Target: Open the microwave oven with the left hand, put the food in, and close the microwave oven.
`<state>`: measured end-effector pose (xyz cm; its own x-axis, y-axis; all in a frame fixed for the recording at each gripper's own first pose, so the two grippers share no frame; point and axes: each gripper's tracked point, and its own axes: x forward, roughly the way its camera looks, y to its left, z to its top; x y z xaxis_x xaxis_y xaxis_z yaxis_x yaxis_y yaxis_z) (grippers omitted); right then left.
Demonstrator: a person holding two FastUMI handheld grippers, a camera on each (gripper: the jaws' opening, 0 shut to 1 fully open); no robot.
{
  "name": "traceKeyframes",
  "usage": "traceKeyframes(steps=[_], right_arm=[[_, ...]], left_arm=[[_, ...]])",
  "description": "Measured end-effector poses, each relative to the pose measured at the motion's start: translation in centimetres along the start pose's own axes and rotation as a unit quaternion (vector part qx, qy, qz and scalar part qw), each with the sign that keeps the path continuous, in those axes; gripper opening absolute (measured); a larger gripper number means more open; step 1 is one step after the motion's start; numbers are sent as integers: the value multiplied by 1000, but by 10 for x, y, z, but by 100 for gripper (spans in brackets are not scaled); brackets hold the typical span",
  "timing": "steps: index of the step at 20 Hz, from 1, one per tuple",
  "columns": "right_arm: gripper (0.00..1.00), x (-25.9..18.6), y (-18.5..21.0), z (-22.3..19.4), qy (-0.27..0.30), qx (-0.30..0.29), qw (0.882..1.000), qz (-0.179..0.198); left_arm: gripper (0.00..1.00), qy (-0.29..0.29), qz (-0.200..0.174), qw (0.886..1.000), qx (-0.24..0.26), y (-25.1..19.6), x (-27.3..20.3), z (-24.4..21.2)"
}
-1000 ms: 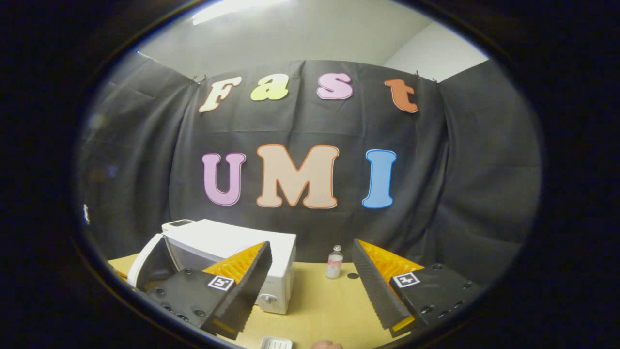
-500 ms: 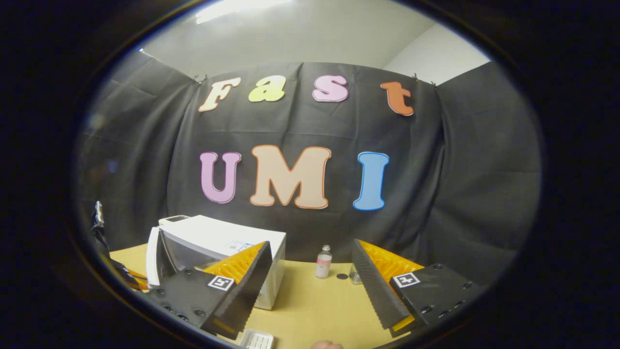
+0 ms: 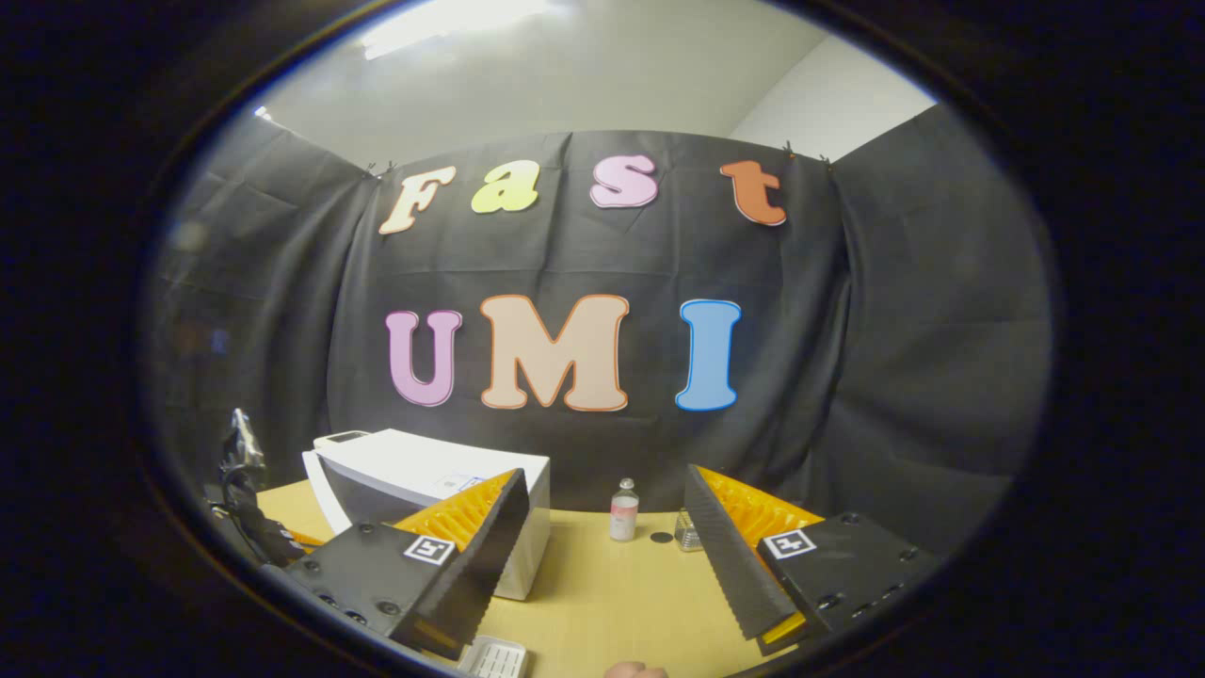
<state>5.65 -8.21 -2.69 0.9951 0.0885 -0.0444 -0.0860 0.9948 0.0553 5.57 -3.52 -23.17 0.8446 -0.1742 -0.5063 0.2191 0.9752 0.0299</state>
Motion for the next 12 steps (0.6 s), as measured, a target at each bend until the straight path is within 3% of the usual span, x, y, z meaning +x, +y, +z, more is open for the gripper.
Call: traceKeyframes(steps=[5, 7, 12], right_arm=[[100, -10, -20, -3, 2, 3, 1000, -23], [96, -11, -28, -11, 10, 1, 1000, -30], [100, -19, -39, -12, 15, -10, 999, -48]], left_arm=[[1, -7, -14, 1000, 13, -13, 25, 22], [1, -8, -19, 1000, 18, -17, 38, 28], [1, -14, -11, 1000, 19, -18, 63, 41]])
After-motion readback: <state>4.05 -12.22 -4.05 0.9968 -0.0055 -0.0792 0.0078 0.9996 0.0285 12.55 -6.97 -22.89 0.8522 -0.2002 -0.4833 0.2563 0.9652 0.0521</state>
